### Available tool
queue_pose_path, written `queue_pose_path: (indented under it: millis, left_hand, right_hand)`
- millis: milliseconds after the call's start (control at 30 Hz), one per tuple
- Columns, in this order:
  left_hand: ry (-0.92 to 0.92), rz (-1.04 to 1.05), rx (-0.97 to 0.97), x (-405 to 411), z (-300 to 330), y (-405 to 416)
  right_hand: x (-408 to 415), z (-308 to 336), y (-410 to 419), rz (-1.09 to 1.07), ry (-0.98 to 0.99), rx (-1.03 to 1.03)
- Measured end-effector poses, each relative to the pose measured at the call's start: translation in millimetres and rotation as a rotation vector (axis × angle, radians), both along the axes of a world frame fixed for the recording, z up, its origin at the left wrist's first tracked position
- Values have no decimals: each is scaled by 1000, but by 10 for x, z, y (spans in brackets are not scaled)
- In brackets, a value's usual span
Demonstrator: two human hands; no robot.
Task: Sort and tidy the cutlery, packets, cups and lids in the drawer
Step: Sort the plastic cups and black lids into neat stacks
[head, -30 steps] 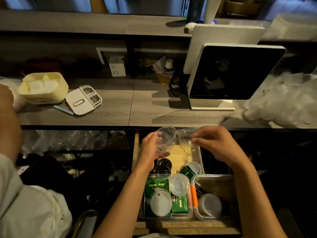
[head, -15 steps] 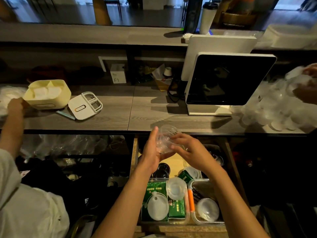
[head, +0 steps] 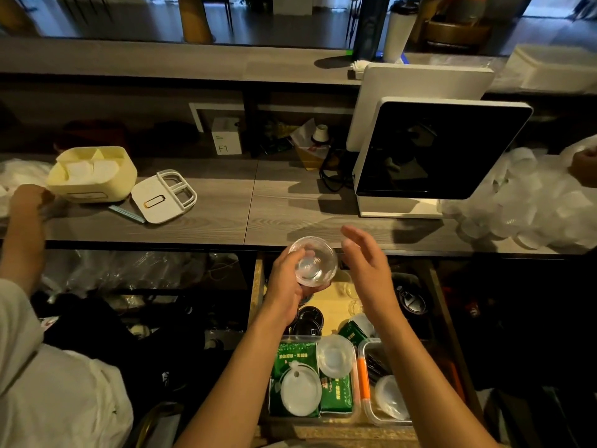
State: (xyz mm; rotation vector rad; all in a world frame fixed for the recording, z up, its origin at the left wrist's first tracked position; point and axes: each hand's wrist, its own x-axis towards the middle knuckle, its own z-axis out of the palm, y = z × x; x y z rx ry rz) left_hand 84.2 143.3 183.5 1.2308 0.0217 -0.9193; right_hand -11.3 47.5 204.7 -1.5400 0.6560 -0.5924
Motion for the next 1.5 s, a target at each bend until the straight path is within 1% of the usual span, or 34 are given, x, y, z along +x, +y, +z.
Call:
queue_pose_path:
  millis: [33,100,167,267,400,467,533,633,733,800,867,900,1000,1133,1233,1367,1433,1500]
  left_hand:
    - [-5,-1,-15,-9,-12,-1]
    - [-31,-20,-30,-45,-65,-8]
    - [-36,-33,-25,-73,-172,-7]
    - [-15,1,46,-31,-342,32]
    - [55,48,166,92,-612,61]
    - [96,29,165,143,-766,57]
    - [127,15,167,216,-915,54]
    - [172,44,233,349,-1150,40]
    - [212,101,296,507,-1378,22]
    - [226,140,312,609,-1563,7]
    - [239,143,308,682,-1755,4]
    - [238,139,308,699,-1849,-1]
    - [258,154,302,698,-2074,-26]
    - [309,195,315,710,-2262,-68]
    - [329,225,341,735,-2337,-81]
    - [304,247,361,761,-2367,-63]
    - [293,242,371,751,-2343,-64]
    - [260,211,382,744,-2311,-70]
  right_hand:
    - [65,-24,20,-27,50,62]
    - [188,-131,72,-12,156,161]
    - [288,-232,138,-20,187,252]
    - [371,-393,190,-11,194,245]
    - [492,-693,197,-18,268,319]
    - [586,-862,201,-52,297,373]
    - [676,-1024,193,-53,343,465]
    - [789,-1295,85,-10,421,625]
    - [860,-1715,-128,-66,497,570]
    - [896,-2076,-281,-121,604,416]
    - [926,-2400,-416,-83,739,242]
    - [955,-2524,-468,-67,787,196]
    - [1069,-2782,-558,-17,845,114]
    - [1233,-3150,-626,42,898,77]
    - [1288,-3330,-696,-4,906,35]
    - [1213,-3384,-766,-137,863,115]
    - [1147,-3278,-782,-177,808,119]
    - [1081,-3021,-782,-222,700,174]
